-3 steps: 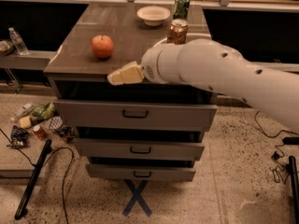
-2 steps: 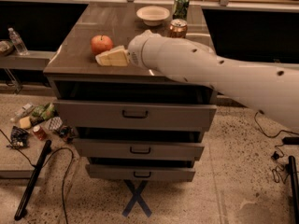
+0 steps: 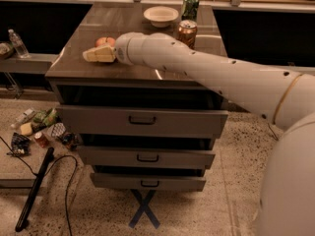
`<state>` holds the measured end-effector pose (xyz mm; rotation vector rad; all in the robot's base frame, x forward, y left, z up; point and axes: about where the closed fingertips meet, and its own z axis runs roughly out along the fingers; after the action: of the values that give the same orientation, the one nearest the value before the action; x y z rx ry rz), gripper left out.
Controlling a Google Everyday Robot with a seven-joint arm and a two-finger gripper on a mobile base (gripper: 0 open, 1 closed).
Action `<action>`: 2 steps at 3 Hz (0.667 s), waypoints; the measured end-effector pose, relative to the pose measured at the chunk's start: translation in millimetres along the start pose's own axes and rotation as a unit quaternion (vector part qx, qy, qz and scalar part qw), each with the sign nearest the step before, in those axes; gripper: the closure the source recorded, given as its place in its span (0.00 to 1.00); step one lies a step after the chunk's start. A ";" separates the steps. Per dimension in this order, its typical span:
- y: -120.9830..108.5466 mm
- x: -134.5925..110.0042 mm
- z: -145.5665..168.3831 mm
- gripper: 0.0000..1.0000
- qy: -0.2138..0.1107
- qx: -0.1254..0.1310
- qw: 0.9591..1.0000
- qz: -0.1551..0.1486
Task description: Move apple near orange can
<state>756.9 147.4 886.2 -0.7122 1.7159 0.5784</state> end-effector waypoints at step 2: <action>-23.9 21.2 30.1 0.15 0.013 0.007 1.000 0.018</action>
Offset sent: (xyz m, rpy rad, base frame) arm 0.0479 -0.0082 -0.0453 0.0086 0.0548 -0.0358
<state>790.4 148.3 857.8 -0.6830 1.7582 0.5824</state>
